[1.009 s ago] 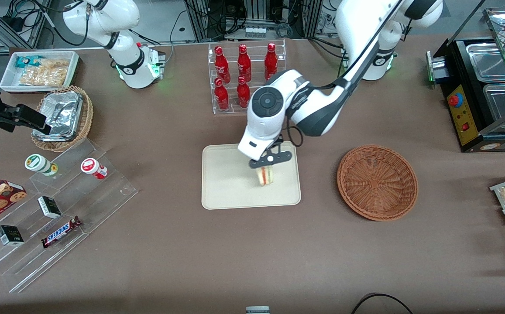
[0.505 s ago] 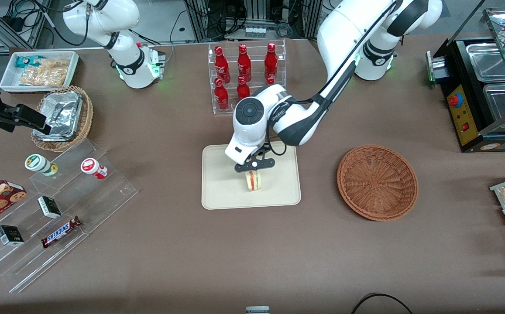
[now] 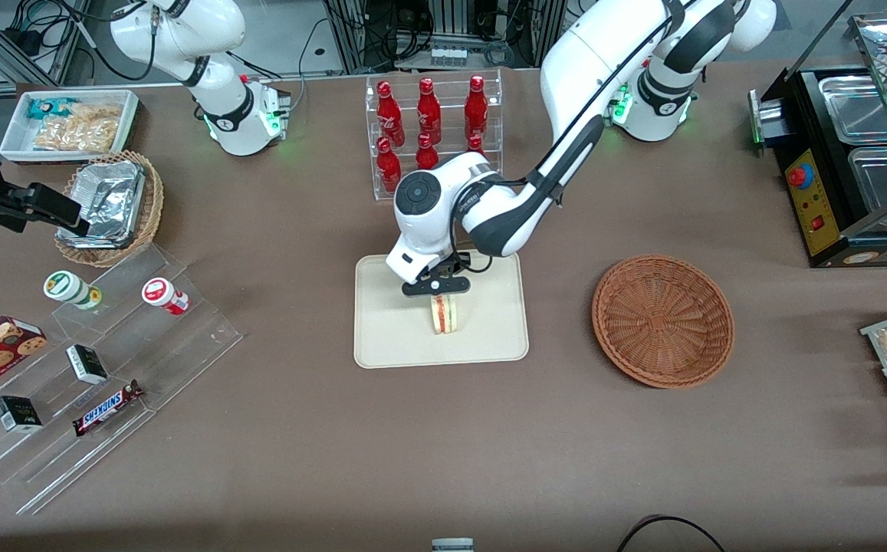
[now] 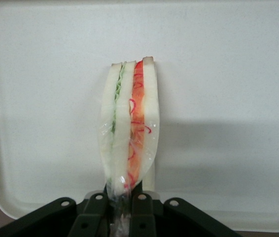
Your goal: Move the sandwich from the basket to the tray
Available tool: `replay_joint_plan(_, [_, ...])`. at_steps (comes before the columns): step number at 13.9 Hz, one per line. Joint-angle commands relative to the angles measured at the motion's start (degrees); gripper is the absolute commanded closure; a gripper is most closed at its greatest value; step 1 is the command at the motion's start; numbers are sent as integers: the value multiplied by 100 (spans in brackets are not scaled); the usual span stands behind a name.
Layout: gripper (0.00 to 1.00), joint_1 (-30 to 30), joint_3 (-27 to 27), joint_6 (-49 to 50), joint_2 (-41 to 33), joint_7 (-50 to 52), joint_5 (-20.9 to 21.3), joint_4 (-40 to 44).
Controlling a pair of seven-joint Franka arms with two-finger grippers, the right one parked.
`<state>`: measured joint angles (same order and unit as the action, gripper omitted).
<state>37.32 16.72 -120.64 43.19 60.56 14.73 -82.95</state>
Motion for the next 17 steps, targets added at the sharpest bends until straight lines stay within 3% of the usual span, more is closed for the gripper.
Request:
replay_joint_plan(1, [20, 83, -37, 14, 94, 140, 153, 174])
replay_joint_plan(2, [1, 74, -37, 22, 50, 140, 145, 183])
replay_joint_plan(7, [0, -285, -46, 881, -932, 131, 40, 122])
replay_joint_plan(10, [0, -750, -55, 1673, -1741, 113, -400, 122])
replay_joint_plan(17, [0, -2094, -72, 3248, -3218, -52, -356, -281])
